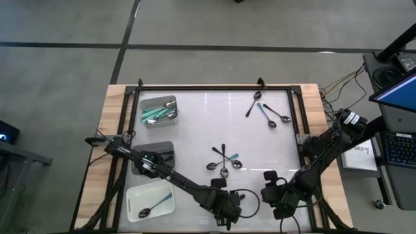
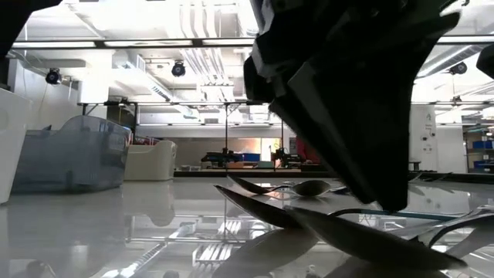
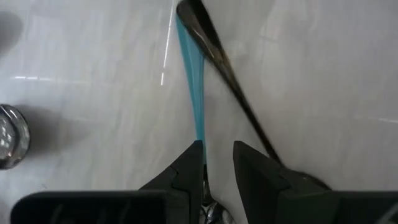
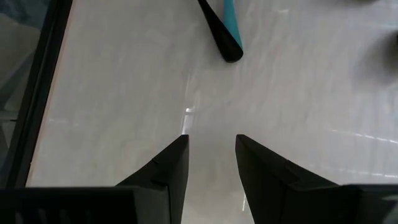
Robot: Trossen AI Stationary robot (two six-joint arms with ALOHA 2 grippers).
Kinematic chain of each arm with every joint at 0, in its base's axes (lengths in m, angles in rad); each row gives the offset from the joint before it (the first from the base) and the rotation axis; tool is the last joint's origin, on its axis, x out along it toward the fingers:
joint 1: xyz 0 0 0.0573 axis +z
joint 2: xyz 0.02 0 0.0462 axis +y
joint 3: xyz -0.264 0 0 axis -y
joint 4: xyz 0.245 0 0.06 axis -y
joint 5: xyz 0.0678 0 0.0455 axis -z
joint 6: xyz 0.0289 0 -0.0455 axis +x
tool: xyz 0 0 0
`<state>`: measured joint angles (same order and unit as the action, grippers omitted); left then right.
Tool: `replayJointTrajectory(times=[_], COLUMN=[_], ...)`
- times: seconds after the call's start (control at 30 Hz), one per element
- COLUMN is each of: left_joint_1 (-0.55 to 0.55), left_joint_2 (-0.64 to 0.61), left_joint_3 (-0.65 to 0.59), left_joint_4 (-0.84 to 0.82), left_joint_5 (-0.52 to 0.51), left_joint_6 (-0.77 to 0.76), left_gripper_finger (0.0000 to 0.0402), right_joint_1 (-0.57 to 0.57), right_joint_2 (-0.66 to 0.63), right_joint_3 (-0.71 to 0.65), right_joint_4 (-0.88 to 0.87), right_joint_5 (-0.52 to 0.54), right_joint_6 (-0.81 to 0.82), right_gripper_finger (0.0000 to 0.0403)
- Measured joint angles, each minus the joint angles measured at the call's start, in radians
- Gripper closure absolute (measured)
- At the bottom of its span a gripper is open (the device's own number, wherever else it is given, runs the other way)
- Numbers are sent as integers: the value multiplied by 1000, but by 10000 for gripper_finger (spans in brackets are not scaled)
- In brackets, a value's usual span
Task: Sort silverware by color (type)
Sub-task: Put the blue spoon into the white bin
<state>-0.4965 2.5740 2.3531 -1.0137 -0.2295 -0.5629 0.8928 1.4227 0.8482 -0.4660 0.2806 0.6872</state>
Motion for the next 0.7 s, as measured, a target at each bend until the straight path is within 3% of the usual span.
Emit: replayJointTrajectory(times=[0.7], left_joint_1=[3], left_joint_2=[10], left_joint_3=[-10], left_joint_4=[-62], left_joint_5=[11], left_joint_6=[-23], left_gripper_finger=[331], right_joint_1=[0], right_joint_2=[0], right_joint_3=[0], right_joint_4=[0], right_joint_5=[8], right_joint_6=[0], right_gripper_finger=[280])
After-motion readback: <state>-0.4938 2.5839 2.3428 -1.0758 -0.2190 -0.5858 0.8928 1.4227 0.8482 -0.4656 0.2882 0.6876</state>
